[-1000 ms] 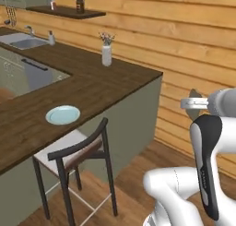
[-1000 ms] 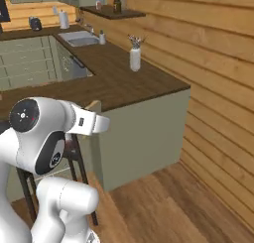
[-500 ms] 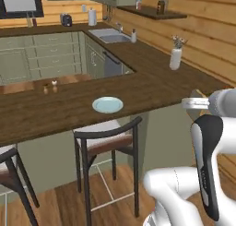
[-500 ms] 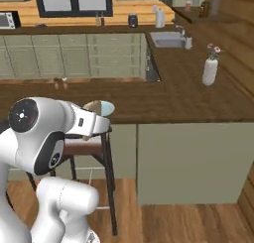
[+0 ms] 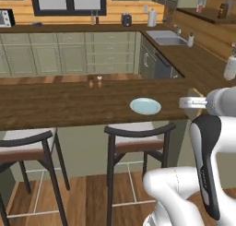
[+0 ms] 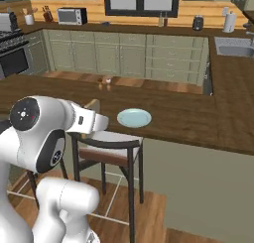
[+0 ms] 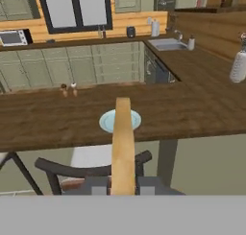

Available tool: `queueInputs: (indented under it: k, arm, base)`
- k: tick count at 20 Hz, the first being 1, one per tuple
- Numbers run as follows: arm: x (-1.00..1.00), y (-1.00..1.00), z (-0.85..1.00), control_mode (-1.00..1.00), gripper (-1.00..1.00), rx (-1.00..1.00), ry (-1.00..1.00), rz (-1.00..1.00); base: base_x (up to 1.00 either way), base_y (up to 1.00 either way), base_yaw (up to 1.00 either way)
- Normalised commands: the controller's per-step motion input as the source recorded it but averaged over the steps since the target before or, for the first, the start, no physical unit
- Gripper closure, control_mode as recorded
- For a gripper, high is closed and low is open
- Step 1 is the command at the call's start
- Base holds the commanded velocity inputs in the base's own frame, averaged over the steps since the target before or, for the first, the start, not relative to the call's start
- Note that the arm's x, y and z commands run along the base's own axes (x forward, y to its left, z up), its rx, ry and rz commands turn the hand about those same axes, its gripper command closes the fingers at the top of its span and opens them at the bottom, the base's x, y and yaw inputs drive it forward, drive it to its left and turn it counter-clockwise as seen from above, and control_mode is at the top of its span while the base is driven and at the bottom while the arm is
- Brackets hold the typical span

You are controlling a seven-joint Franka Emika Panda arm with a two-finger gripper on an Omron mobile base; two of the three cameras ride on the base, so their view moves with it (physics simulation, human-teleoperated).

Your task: Start the toaster. Once the lever pops up, take the bread to the plate on the dining counter.

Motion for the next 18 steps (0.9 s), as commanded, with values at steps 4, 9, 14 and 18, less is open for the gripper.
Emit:
queueInputs:
  k: [4,9,14,18]
  arm:
    - [0.00,0.00,0.00,1.00,1.00,0.00,0.00,0.00]
    - [0.09,-0.05,-0.02,-1.00,1.00,0.00,0.00,0.00]
    - [0.79,-0.48,-0.02,-1.00,1.00,0.16,0.16,0.08]
    - [1.00,-0.24,-0.08,-1.00,1.00,0.20,0.27,0.15]
  base:
    - [0.74,0.00,0.01]
    - [0.53,0.00,0.00]
    - [0.00,0.00,0.00]
    - [0.00,0.00,0.00]
